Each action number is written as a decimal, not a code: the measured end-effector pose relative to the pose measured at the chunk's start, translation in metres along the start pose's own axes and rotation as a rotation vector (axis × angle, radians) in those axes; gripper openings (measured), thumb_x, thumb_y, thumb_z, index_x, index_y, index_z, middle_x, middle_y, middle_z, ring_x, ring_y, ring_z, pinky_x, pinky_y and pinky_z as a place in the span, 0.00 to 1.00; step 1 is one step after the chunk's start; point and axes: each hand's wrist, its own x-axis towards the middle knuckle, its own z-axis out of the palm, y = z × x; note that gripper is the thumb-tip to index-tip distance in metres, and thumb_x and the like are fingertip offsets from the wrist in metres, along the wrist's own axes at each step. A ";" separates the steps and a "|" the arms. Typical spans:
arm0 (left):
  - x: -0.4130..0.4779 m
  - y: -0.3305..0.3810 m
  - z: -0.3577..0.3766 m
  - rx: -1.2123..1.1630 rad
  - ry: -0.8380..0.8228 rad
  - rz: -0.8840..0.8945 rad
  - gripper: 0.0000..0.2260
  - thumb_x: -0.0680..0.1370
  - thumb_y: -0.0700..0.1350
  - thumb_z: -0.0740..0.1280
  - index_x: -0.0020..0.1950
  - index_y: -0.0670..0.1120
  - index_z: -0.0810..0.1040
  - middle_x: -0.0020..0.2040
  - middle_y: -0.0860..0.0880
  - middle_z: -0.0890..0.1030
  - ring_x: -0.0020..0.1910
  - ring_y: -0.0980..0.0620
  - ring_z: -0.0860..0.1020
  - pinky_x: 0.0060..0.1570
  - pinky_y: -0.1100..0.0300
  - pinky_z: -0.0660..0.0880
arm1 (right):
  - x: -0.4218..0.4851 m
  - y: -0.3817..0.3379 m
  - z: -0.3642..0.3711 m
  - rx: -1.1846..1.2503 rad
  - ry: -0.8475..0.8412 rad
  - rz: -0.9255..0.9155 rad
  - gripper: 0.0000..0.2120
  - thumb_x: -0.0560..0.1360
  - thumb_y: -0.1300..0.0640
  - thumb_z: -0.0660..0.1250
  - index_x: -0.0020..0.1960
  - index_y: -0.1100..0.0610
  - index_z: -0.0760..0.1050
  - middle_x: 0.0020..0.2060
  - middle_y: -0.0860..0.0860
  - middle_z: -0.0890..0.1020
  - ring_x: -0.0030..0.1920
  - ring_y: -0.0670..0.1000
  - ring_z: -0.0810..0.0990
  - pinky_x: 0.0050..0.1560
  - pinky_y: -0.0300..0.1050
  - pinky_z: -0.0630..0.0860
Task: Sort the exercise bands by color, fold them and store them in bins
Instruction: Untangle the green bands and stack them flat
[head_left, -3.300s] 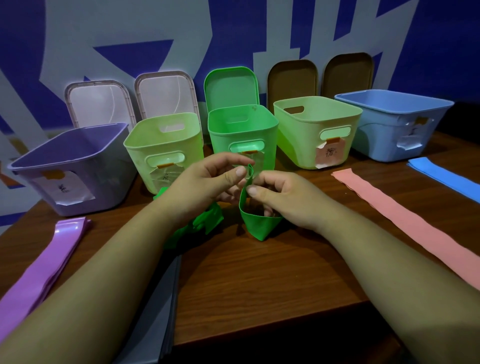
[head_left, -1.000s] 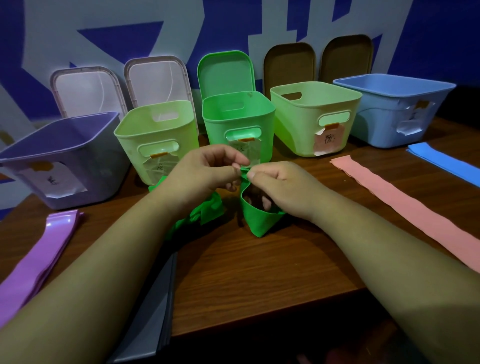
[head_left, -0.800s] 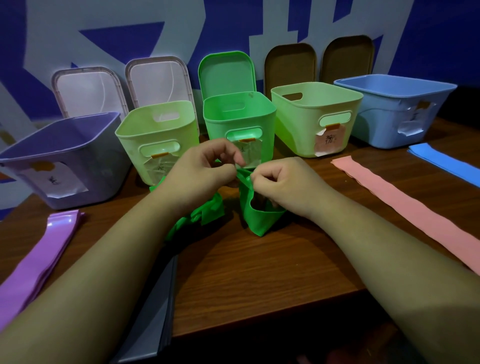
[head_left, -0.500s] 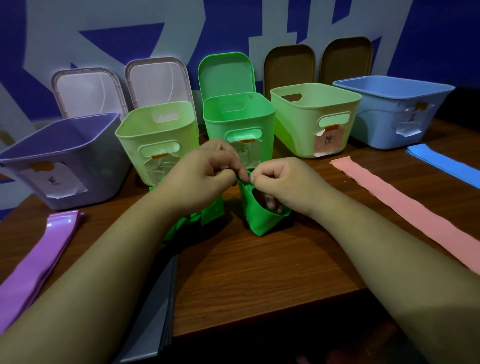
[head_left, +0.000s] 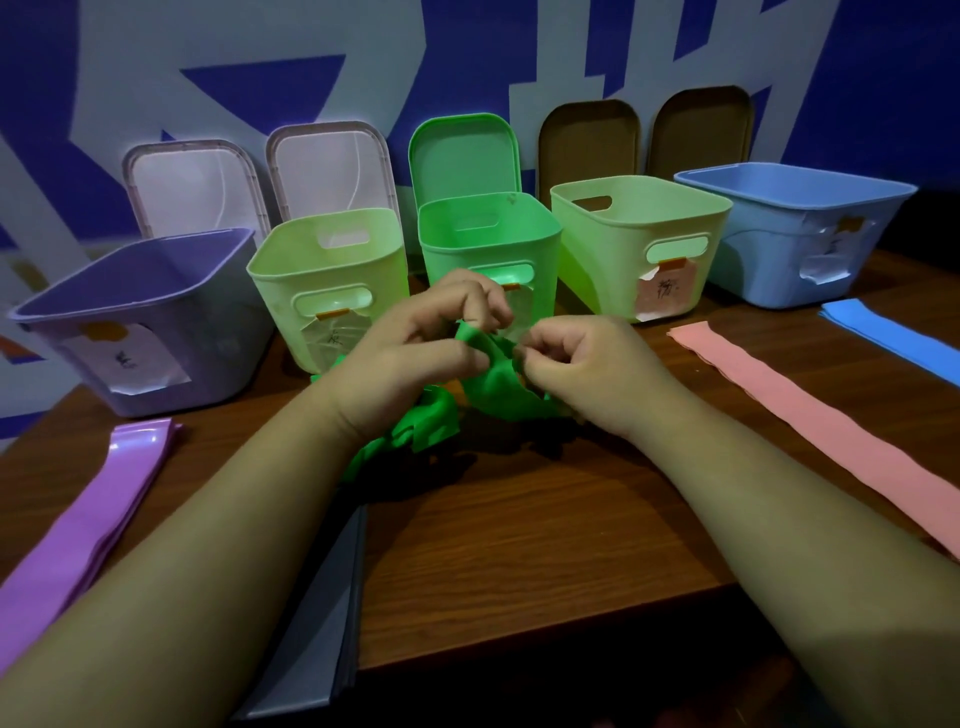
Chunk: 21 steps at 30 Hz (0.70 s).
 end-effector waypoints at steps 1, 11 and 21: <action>0.001 -0.001 0.001 -0.049 0.040 -0.010 0.08 0.69 0.44 0.68 0.42 0.45 0.70 0.56 0.43 0.75 0.57 0.47 0.74 0.53 0.52 0.70 | -0.001 -0.001 0.000 0.040 -0.048 0.031 0.12 0.84 0.53 0.69 0.42 0.50 0.82 0.26 0.47 0.79 0.25 0.44 0.76 0.28 0.41 0.73; 0.002 0.001 0.002 -0.208 0.152 -0.040 0.05 0.72 0.42 0.69 0.44 0.51 0.75 0.50 0.46 0.78 0.50 0.46 0.73 0.48 0.50 0.68 | -0.003 -0.006 0.004 0.471 -0.292 0.127 0.25 0.79 0.40 0.68 0.41 0.63 0.78 0.28 0.54 0.66 0.25 0.50 0.65 0.28 0.41 0.62; 0.002 0.005 -0.004 -0.142 0.258 -0.117 0.04 0.80 0.43 0.68 0.52 0.49 0.74 0.57 0.38 0.78 0.52 0.47 0.75 0.54 0.48 0.74 | 0.001 -0.004 0.003 0.267 -0.095 0.094 0.07 0.84 0.58 0.68 0.46 0.53 0.79 0.27 0.47 0.76 0.23 0.49 0.72 0.24 0.37 0.67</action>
